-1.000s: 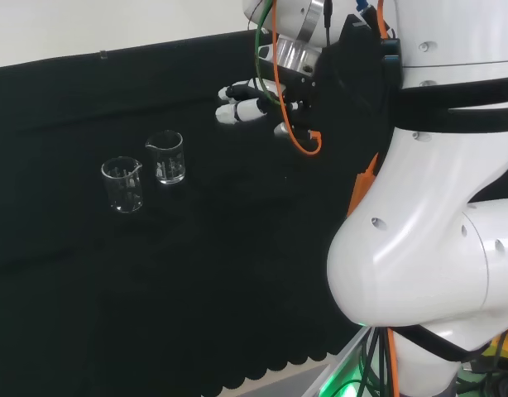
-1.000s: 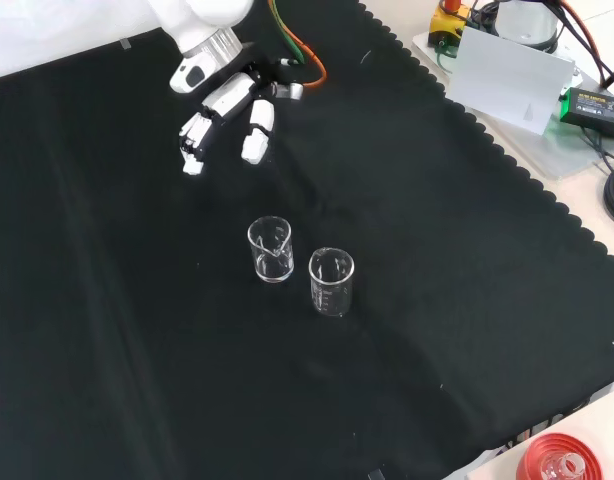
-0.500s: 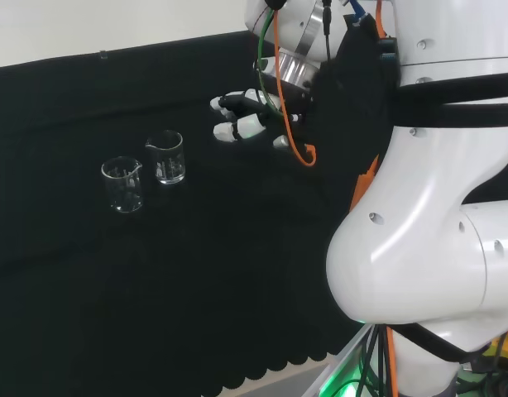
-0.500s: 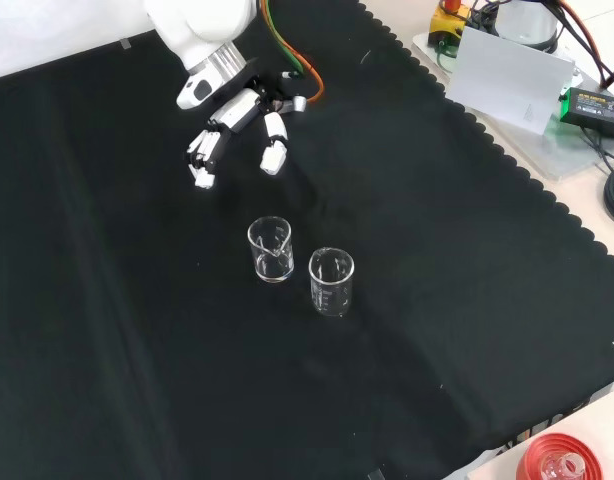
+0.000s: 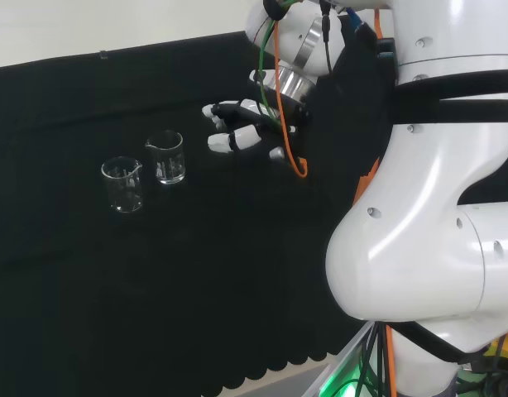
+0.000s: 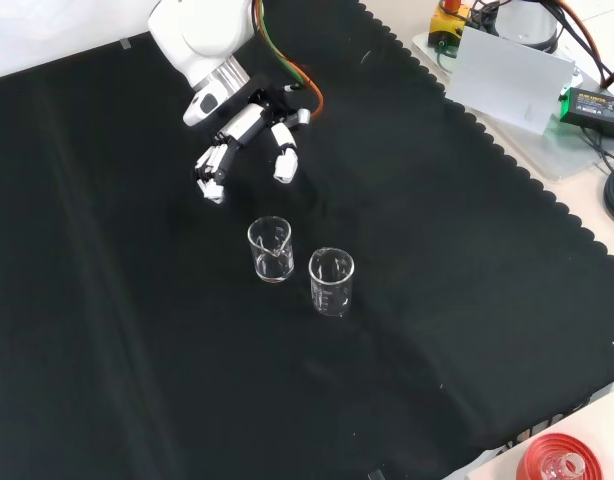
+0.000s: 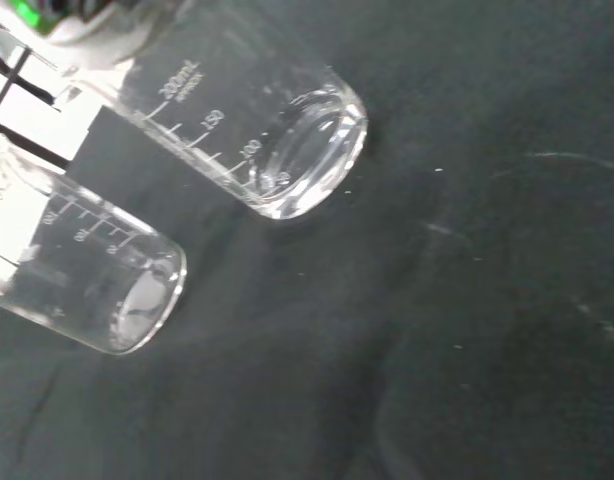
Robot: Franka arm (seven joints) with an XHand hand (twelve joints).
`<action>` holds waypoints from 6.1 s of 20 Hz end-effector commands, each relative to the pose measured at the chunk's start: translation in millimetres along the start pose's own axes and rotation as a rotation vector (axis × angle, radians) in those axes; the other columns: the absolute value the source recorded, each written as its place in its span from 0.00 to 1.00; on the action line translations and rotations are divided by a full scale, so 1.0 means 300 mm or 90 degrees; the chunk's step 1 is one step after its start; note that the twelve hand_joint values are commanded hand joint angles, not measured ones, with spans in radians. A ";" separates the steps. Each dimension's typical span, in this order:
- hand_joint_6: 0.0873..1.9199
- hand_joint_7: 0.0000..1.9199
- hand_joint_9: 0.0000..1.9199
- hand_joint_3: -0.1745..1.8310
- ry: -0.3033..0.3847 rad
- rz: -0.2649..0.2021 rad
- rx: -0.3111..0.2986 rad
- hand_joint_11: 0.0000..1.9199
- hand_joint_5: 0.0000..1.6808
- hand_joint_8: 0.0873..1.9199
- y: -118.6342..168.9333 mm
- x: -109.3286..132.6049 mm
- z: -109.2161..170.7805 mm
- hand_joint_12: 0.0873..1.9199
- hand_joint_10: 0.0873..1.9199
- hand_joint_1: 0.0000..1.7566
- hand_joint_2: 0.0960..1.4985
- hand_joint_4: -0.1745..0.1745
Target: Pick up the beaker on the right.
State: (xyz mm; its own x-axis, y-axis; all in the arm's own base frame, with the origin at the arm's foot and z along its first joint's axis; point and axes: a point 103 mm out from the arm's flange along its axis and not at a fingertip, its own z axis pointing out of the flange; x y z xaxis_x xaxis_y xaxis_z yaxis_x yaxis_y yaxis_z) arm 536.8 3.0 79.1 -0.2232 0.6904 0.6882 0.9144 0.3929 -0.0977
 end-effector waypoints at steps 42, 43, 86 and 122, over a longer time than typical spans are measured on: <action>0.00 0.09 0.15 0.41 0.098 -0.064 -0.004 0.00 0.13 0.34 0.166 0.070 0.216 0.55 0.35 0.50 0.25 0.23; 0.00 0.09 0.15 0.41 0.103 -0.067 -0.006 0.00 0.13 0.34 0.166 0.073 0.219 0.55 0.35 0.50 0.25 0.23; 0.00 0.17 0.21 0.43 0.125 -0.087 -0.043 0.00 0.26 0.36 0.215 0.152 0.310 0.62 0.33 0.53 0.25 0.24; 0.08 0.23 0.25 0.42 0.146 -0.071 -0.058 0.00 0.30 0.34 0.243 0.128 0.319 0.65 0.31 0.54 0.26 0.31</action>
State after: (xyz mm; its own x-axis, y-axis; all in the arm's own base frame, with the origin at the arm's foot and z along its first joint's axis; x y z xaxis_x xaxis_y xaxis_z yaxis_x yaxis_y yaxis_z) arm 562.5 115.4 30.4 -0.2546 0.4896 0.8339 0.9179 0.3938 0.0490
